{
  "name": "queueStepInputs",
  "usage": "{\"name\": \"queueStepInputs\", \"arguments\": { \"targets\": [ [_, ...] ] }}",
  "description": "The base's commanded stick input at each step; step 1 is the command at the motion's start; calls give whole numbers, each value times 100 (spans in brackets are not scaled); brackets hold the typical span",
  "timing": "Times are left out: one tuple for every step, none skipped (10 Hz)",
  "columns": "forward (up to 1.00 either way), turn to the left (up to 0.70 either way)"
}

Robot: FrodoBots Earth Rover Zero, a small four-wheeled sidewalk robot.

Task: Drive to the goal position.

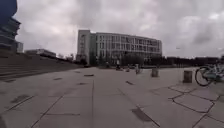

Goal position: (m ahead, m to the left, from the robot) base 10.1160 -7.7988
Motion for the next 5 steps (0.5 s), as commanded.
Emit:
{"name": "queueStepInputs", "arguments": {
  "targets": [
    [70,-23],
    [70,-35],
    [70,-35],
    [70,-35],
    [70,0]
  ]
}}
